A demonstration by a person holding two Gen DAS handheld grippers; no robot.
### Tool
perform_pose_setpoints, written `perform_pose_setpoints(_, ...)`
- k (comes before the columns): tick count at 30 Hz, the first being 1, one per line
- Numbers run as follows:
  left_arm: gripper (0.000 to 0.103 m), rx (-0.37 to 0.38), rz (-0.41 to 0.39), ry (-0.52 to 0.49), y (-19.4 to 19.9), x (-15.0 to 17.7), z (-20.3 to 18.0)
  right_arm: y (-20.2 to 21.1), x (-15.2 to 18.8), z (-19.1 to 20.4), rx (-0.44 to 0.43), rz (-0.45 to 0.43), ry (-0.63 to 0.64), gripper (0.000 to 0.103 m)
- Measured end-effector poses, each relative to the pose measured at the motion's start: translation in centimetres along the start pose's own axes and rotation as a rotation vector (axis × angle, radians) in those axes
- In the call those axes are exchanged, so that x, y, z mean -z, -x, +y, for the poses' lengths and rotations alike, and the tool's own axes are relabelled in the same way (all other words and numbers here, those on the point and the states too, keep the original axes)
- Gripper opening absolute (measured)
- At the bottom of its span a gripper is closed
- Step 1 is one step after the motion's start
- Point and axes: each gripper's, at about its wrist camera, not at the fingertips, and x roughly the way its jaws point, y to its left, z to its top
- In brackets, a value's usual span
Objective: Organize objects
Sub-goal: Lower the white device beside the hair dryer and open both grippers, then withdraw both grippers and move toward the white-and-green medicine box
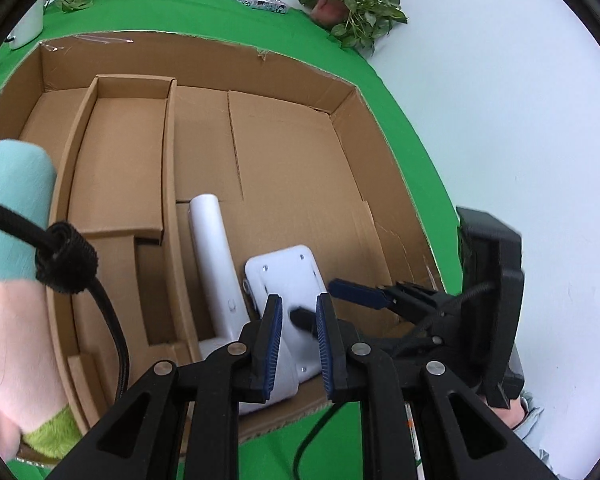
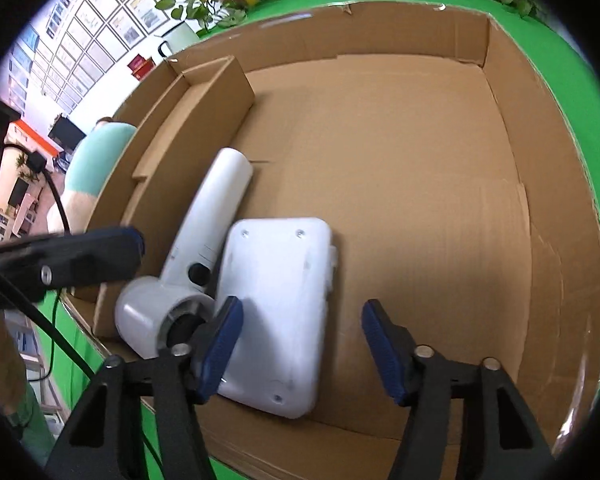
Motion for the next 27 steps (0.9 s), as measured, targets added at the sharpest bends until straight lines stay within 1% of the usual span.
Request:
perform_pose_setpoints(1,0.015,0.002,0.000,0.000,0.1,0.2,0.1,0.0,-0.2,0.2,0.006,-0.008,0.000,0.048)
perform_pose_setpoints(3,0.015,-0.001,0.000,-0.001,0.2,0.5,0.3,0.1,-0.5,0.5,0.013,-0.009,-0.009,0.037)
perform_pose_setpoints(7,0.015,0.007,-0.013,0.005,0.7,1.1,0.6,-0.4,-0.8,0.4,0.019,0.002,-0.043,0.037)
perform_pose_setpoints(8,0.015,0.005,-0.020,0.003,0.8,1.2,0.6,-0.3,-0.6,0.3,0.038,-0.010,-0.102,0.037)
perform_pose_setpoints(11,0.015,-0.015,-0.048,-0.009,1.1,1.7,0.3,-0.2,-0.2,0.4,0.039,0.001,-0.112,0.037)
perform_pose_setpoints(18,0.016,-0.086,-0.159,0.002,3.1,2.7,-0.2,-0.1,0.4,0.4,0.015,0.026,-0.153,0.037)
perform_pose_setpoints(21,0.021,-0.122,-0.211,0.004,4.4,3.5,-0.3,0.2,0.6,0.9,0.035,0.034,-0.131,0.038)
perform_pose_setpoints(23,0.030,-0.174,-0.260,0.000,5.4,4.2,-0.5,0.8,0.6,1.2,0.049,0.006,-0.122,0.038)
perform_pose_setpoints(24,0.033,-0.234,-0.299,-0.007,6.0,4.7,-0.8,1.2,0.7,1.5,0.068,-0.021,-0.111,0.041)
perform_pose_setpoints(25,0.036,-0.292,-0.337,-0.020,6.4,5.1,-1.2,1.9,0.9,1.9,0.104,-0.056,-0.091,0.045)
perform_pose_setpoints(26,0.043,-0.354,-0.389,-0.044,6.8,5.7,-1.7,2.8,1.3,2.6,0.151,-0.113,-0.059,0.061)
perform_pose_setpoints(27,0.049,-0.413,-0.443,-0.068,7.3,6.4,-2.3,3.9,1.8,3.4,0.192,-0.177,-0.020,0.081)
